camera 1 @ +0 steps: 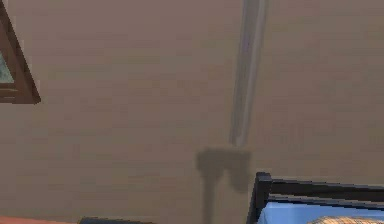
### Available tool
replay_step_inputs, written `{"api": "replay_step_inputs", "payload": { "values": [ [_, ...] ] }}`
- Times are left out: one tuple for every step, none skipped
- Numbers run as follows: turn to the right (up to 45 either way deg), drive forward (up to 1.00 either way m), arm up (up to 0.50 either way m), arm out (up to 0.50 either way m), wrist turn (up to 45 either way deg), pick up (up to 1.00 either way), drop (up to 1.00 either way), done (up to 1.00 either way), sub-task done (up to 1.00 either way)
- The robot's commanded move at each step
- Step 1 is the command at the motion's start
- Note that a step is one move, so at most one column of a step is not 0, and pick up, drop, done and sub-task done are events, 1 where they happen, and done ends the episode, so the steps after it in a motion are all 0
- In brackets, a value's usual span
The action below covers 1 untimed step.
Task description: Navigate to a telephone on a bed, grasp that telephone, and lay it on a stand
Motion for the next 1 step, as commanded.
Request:
{"api": "replay_step_inputs", "payload": {
  "values": [
    [0.0, 0.00, 0.12, 0.00, 0.0, 0.00, 0.00, 0.00, 0.00]
  ]
}}
